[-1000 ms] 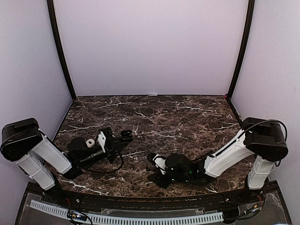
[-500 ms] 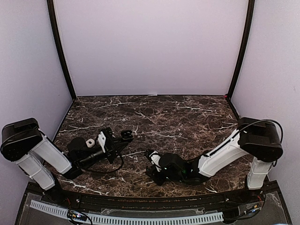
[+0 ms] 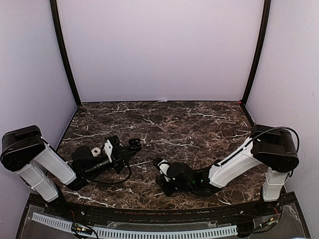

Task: Insert the wireless bluetooth earbuds into the charging case
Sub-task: Pick up the left earbud from the center of the board.

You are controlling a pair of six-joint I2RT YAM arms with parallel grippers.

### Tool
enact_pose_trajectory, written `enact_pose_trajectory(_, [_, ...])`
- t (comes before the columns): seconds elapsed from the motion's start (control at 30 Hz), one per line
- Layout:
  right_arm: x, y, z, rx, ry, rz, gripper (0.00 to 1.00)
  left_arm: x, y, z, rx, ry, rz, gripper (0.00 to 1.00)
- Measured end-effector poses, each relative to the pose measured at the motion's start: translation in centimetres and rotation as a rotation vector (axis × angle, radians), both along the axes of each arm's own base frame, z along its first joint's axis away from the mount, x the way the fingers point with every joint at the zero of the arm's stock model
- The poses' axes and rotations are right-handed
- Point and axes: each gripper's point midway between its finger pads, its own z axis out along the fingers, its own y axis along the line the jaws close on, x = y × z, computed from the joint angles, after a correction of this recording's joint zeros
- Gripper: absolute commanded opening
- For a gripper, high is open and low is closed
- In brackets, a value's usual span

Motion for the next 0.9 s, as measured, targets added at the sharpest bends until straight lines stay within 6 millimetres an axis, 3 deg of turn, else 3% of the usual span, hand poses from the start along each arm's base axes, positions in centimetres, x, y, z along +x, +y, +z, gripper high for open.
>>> enact_pose_trajectory(0.9, [0.13, -0.25, 0.07, -0.011, -0.009, -0.007, 0.14, -0.10, -0.07, 0.00, 0.001, -0.001, -0.007, 0.00])
